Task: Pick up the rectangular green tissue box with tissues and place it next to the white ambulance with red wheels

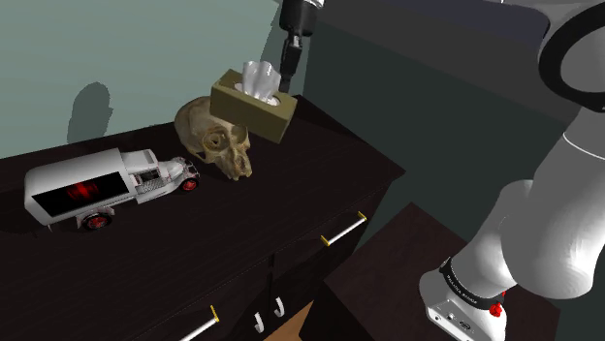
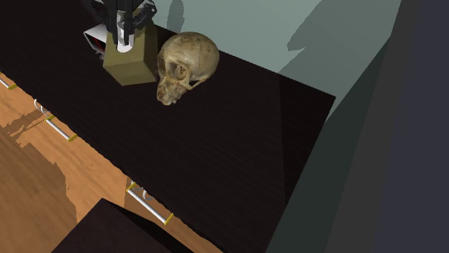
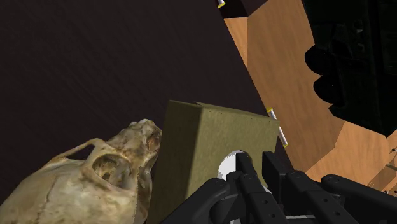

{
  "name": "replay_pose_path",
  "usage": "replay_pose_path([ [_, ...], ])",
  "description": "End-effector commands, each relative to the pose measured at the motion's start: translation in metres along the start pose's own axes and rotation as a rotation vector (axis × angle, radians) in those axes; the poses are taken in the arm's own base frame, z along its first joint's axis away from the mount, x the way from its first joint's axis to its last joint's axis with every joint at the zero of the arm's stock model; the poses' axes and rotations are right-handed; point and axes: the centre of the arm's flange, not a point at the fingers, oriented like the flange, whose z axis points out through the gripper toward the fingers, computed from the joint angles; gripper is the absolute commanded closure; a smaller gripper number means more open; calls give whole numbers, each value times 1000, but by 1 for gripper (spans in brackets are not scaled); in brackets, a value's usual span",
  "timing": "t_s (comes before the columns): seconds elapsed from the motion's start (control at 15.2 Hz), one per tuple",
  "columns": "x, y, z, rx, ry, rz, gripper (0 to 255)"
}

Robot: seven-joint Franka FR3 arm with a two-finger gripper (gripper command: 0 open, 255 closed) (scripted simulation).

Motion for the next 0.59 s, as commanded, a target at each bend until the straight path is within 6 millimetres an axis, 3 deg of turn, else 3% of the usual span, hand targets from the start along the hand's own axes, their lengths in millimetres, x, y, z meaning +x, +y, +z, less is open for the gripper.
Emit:
replay_pose_path([
  [0.0,21,-17,8,0,1,1,255],
  [0.53,99,-77,46,0,1,1,255],
])
